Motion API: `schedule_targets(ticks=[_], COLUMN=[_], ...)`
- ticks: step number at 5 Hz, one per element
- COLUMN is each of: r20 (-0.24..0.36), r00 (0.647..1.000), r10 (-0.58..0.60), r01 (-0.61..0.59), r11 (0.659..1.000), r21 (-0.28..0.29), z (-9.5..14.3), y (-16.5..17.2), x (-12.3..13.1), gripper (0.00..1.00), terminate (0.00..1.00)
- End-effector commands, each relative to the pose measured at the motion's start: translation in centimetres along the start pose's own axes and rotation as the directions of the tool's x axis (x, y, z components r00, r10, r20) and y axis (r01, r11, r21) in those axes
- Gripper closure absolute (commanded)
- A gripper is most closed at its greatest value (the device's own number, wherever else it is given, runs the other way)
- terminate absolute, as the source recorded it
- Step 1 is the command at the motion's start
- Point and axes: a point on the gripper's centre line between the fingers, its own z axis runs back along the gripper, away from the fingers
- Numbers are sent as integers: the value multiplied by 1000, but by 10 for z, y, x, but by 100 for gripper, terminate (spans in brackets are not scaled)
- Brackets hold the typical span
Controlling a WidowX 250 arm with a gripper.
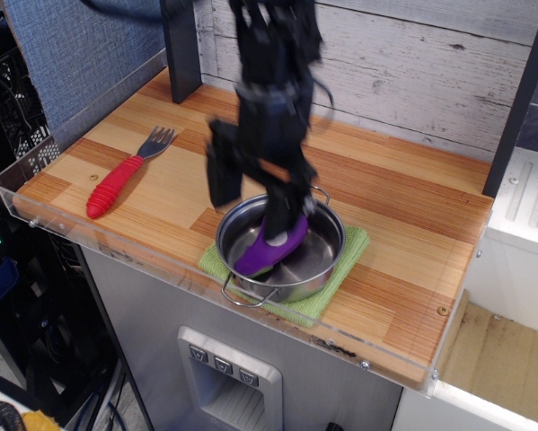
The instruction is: Move the cut egg plant and place into bowl
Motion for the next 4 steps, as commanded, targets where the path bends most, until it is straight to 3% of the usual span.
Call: schedule_targets(ticks=[1,2,4], r20=[132,145,171], r00=[963,937,928], r10=[236,316,332], r01=[-241,-323,-343], r11=[970,946,939], r21=[26,27,34], z=[70,68,70], y=[82,107,111], x=[-4,8,17], gripper=[0,0,0], terminate=[0,0,0])
